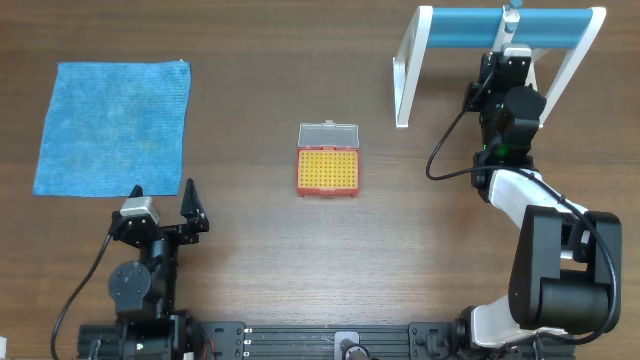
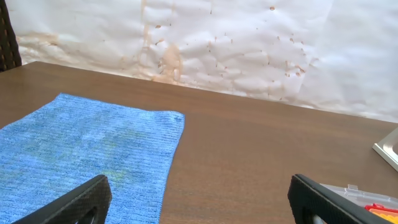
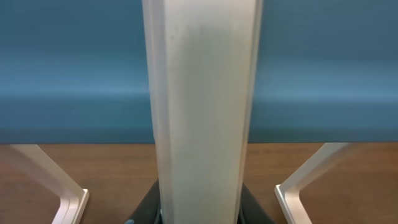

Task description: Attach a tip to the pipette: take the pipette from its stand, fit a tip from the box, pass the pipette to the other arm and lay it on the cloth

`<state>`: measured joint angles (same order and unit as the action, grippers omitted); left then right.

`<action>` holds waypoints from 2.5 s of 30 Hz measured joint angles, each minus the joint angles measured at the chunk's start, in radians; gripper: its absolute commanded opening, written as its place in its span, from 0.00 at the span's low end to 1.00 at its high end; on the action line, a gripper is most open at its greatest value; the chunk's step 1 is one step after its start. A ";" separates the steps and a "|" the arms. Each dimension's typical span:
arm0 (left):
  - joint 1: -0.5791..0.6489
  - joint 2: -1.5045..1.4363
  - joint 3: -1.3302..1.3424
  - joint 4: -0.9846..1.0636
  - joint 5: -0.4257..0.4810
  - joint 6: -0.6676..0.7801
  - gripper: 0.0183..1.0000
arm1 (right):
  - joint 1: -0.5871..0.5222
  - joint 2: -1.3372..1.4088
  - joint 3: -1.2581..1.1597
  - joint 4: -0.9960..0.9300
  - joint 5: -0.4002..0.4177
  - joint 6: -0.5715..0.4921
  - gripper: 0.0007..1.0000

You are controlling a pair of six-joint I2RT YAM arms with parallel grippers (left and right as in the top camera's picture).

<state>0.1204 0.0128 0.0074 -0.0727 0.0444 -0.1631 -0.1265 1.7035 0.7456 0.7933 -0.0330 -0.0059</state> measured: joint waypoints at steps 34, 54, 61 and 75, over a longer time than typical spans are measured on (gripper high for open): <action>0.000 0.000 0.000 0.000 0.000 0.000 0.92 | 0.188 -0.343 -0.215 -0.019 -0.029 0.001 0.08; 0.000 0.000 0.000 0.000 0.000 0.000 0.92 | 0.745 -0.136 -0.459 0.658 -0.222 0.004 0.08; 0.000 0.000 0.000 0.000 0.000 0.000 0.92 | 0.747 -0.095 -0.442 0.660 -0.205 0.004 0.08; 0.000 0.000 0.000 0.000 0.000 0.000 0.92 | 0.652 0.071 -0.328 0.660 -0.197 0.111 0.08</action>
<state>0.1204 0.0128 0.0074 -0.0727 0.0444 -0.1631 0.5255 1.7748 0.4179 1.4528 -0.2302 0.1055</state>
